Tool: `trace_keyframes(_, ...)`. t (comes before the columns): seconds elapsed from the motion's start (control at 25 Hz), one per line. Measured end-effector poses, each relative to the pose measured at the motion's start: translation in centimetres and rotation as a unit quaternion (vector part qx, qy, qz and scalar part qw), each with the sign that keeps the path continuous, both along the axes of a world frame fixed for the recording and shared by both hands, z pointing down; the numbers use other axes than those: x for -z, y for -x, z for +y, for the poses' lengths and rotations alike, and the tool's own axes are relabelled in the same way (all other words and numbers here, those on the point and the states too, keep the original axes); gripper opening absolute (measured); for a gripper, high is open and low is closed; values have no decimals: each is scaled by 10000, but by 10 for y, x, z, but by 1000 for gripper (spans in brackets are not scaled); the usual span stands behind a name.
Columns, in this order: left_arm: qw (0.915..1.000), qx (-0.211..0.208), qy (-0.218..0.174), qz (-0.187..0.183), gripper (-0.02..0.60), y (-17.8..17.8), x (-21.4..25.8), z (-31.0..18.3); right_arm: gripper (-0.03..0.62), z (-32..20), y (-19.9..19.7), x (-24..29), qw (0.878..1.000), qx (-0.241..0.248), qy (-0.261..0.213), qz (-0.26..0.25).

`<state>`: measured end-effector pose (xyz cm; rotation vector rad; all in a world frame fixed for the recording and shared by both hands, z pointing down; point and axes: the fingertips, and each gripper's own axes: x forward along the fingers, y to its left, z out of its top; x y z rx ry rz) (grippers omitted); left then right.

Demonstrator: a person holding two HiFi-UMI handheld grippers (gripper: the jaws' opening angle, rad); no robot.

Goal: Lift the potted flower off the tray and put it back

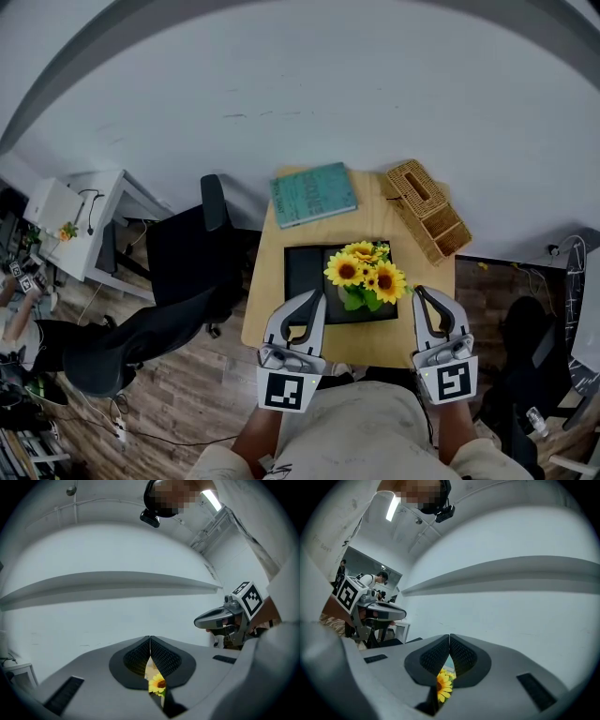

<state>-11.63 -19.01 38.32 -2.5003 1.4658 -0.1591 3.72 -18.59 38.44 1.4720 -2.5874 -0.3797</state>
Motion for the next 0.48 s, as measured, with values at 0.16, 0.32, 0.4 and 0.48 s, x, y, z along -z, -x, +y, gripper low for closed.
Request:
trace_keyframes(0.16,10000,8,1,-31,11,2,-1,0,17,0,-1,2,10000,-53,-4,-29)
trace_keyframes(0.32,10000,32,59,-10,11,5,-3,1,17,0,1,2,10000,-42,-21,-8)
trace_keyframes(0.4,9998,71,194,17,11,7,-8,0,17,-1,2,1,10000,-59,0,-2)
trace_keyframes(0.48,9996,93,260,26,11,9,-11,0,17,-1,2,1,10000,-77,9,-10)
